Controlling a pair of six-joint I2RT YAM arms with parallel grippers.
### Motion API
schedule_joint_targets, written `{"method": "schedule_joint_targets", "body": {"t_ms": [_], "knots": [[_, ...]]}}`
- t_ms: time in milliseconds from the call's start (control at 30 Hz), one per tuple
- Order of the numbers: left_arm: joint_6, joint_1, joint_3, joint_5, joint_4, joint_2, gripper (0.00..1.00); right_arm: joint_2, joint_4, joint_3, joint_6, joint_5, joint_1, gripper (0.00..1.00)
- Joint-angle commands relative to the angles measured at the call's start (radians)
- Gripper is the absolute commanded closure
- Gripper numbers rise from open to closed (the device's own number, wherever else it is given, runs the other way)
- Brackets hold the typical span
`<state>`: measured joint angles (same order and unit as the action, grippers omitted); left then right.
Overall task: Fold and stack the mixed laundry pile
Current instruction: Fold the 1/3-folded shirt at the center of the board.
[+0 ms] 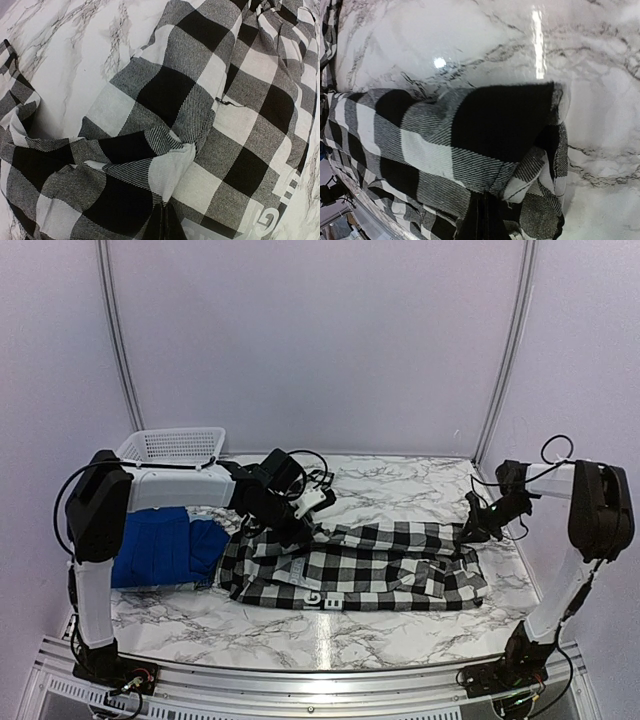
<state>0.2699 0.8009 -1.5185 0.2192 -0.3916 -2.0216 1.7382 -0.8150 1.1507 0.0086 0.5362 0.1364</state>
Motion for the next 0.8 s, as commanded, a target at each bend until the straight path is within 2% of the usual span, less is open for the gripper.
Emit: {"method": "schedule_joint_targets", "body": {"t_ms": [0, 100, 133, 167, 233, 300, 433, 500, 600, 767], "knots": [[-0.024, 0.007, -0.006, 0.006, -0.019, -0.049, 0.93, 0.046, 0.065, -0.024, 0.032, -0.031, 0.01, 1.0], [-0.053, 0.007, -0.015, 0.02, -0.017, -0.036, 0.66, 0.028, 0.056, 0.02, 0.037, -0.049, 0.001, 0.99], [-0.061, 0.007, -0.015, 0.03, -0.013, -0.027, 0.6, 0.015, 0.049, 0.039, 0.035, -0.06, -0.002, 0.96], [-0.065, 0.007, -0.018, 0.037, -0.012, -0.016, 0.57, 0.005, 0.033, 0.067, 0.031, -0.064, -0.003, 0.87], [-0.076, 0.002, -0.018, 0.048, -0.013, 0.006, 0.56, -0.015, 0.002, 0.11, 0.022, -0.069, -0.006, 0.7], [-0.103, -0.014, -0.019, 0.07, -0.012, 0.028, 0.56, -0.044, -0.018, 0.145, 0.024, -0.088, -0.011, 0.64], [-0.186, -0.073, -0.005, 0.063, 0.011, 0.056, 0.57, -0.068, -0.022, 0.187, 0.041, -0.121, -0.039, 0.61], [-0.219, -0.105, 0.006, 0.034, 0.025, 0.055, 0.57, -0.065, 0.011, 0.192, 0.056, -0.09, -0.083, 0.6], [-0.262, -0.135, 0.014, -0.028, 0.031, 0.042, 0.57, -0.026, 0.064, 0.183, 0.092, 0.001, -0.167, 0.6], [-0.32, -0.156, 0.037, -0.062, 0.033, 0.005, 0.61, 0.07, 0.16, 0.109, 0.107, 0.019, -0.269, 0.6]]}}
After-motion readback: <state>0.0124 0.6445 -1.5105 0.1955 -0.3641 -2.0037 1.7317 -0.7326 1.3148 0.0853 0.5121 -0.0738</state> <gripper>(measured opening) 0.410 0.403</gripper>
